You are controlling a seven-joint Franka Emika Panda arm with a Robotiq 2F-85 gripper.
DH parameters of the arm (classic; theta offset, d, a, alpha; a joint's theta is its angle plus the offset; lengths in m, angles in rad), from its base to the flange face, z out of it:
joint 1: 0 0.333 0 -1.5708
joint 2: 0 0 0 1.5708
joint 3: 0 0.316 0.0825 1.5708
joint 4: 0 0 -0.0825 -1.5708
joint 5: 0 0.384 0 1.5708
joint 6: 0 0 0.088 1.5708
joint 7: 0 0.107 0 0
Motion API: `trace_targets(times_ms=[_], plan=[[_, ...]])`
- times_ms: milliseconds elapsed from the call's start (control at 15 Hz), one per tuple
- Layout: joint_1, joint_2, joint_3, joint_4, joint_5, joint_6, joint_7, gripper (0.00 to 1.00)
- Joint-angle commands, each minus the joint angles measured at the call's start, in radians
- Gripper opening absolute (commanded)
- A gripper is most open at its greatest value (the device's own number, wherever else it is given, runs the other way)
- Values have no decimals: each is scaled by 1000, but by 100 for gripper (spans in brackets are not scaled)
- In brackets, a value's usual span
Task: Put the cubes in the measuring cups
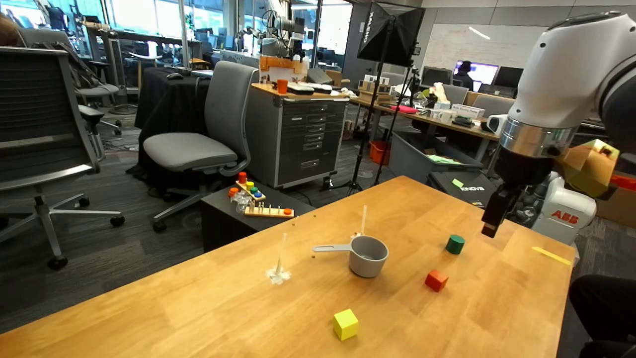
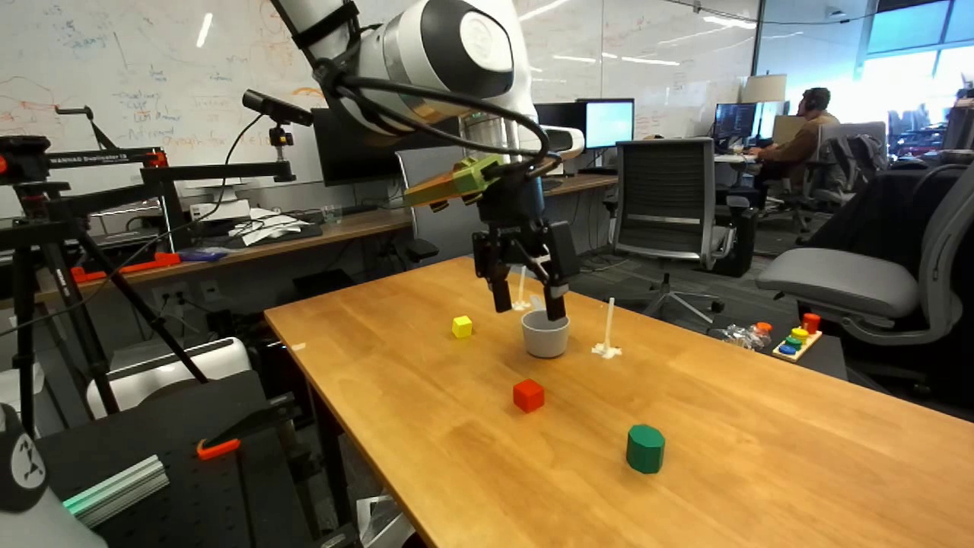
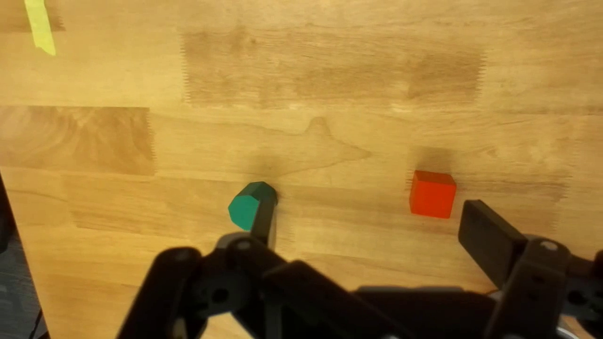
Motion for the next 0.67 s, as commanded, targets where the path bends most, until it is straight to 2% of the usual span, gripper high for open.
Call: trace_targets(times_ms=[0, 333, 600], plan=[[19, -1, -19, 2, 5, -1, -3, 100], [52, 76, -13, 32, -17, 14, 27, 100], [108, 179, -29, 102, -63, 20, 88, 100]])
